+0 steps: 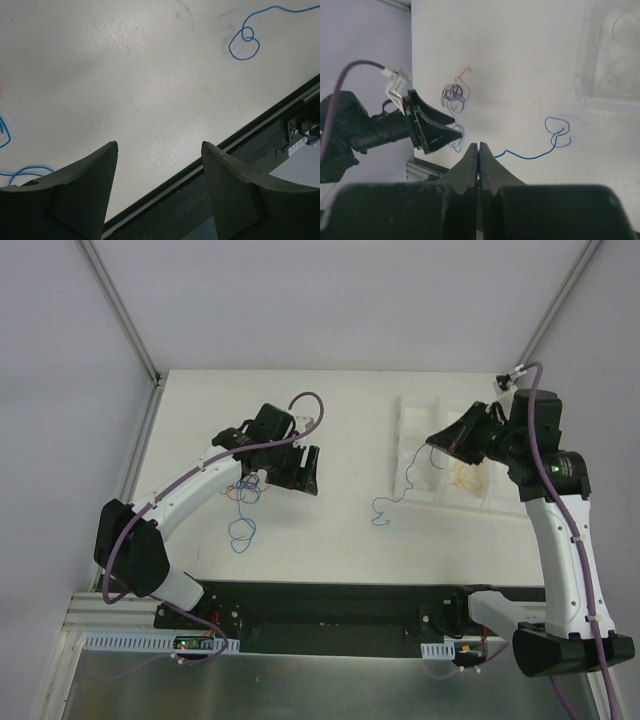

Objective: Untangle the cables

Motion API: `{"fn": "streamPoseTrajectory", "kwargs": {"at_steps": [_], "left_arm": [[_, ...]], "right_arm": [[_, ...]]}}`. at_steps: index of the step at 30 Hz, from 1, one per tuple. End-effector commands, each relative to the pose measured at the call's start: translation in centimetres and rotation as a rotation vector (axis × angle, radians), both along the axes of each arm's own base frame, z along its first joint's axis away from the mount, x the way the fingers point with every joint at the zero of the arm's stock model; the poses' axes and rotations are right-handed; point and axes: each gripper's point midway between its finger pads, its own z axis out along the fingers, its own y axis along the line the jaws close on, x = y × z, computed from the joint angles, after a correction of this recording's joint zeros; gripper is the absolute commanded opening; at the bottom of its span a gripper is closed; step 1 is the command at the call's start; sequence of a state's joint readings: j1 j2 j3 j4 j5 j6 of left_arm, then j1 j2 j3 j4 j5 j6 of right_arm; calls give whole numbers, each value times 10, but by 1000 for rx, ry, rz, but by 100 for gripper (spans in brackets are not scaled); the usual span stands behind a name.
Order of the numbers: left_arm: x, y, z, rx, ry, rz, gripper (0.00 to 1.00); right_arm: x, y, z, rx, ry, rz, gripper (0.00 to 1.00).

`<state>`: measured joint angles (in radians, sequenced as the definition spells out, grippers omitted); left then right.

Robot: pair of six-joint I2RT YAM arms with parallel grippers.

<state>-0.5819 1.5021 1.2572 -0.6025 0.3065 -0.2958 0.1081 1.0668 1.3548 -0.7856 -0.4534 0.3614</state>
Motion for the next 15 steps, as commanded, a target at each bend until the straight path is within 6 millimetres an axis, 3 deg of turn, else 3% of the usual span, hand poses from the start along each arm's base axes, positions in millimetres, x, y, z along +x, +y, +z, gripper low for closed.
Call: {"fn": "streamPoseTrajectory", "kwargs": {"at_steps": [1, 9, 13, 15], "left_arm": [[-16, 1, 24, -65, -66, -73, 68], [-58, 23, 19, -85, -93, -147, 69], [-73, 33, 16, -86, -118, -172, 69], [-74, 38, 12, -72, -123, -169, 70]], "right_arm": [[14, -34, 45, -118, -125, -158, 0], [28, -138, 103, -351, -224, -599, 0], [35, -174, 128, -407, -261, -731, 0], [42, -188, 126, -420, -240, -771, 0]]}}
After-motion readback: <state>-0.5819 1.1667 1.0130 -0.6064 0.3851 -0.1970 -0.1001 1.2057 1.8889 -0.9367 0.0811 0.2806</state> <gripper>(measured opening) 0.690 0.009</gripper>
